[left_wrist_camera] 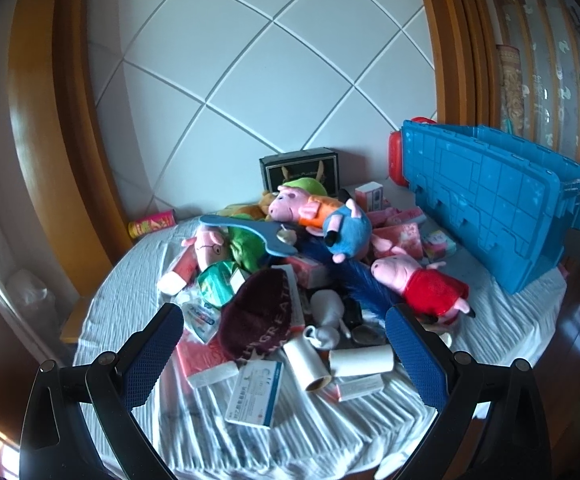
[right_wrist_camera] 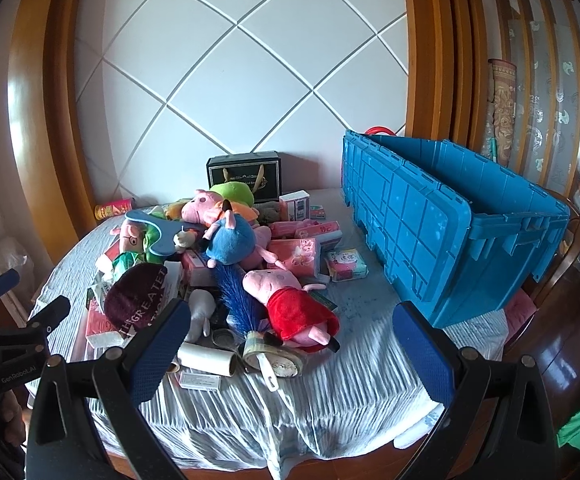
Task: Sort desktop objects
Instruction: 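Grasp the red-dress Peppa plush with the right tool while the left tool grasps the blue George plush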
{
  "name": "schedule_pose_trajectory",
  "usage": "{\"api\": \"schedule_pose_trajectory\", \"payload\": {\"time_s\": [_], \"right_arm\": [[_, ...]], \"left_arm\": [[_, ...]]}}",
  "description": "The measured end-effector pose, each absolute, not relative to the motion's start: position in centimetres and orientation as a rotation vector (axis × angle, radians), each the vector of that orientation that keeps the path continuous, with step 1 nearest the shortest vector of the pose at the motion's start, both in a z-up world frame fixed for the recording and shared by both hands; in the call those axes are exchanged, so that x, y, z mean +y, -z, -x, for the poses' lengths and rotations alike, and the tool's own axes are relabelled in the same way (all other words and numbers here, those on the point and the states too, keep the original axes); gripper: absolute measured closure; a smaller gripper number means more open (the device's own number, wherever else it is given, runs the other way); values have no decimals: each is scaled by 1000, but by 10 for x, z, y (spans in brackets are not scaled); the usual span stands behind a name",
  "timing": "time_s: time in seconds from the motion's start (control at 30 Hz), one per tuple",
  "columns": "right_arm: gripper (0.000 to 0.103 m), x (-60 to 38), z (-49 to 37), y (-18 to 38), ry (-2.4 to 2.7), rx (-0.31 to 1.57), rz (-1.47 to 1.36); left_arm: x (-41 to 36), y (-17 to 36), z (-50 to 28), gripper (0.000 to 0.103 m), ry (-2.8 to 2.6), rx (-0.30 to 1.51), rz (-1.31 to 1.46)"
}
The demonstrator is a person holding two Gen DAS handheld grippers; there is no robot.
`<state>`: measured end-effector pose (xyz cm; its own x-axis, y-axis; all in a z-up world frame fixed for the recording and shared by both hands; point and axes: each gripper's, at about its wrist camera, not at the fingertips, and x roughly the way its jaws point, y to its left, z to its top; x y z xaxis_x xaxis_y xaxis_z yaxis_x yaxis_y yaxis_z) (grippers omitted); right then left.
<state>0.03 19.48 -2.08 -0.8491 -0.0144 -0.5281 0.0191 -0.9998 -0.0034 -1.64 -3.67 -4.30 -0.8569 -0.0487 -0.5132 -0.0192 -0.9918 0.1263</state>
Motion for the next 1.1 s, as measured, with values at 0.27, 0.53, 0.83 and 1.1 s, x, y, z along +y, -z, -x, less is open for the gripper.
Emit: {"api": "schedule_pose_trajectory", "payload": {"time_s": [0.27, 0.53, 0.83, 1.1], "right_arm": [[0, 184, 35, 52, 2933, 135, -925], [0, 211, 97, 85, 2794, 184, -1031], [0, 230, 172, 134, 2593, 253, -1203], [0, 212, 235, 194, 2418, 268, -1417]], "left_arm": [[-30, 69, 51, 1, 2943, -202, -942], [4, 78, 99, 1, 2896, -173, -967], [30, 99, 138, 1, 2856, -149, -1001], [34, 116, 173, 1, 2863, -213, -1065]]}}
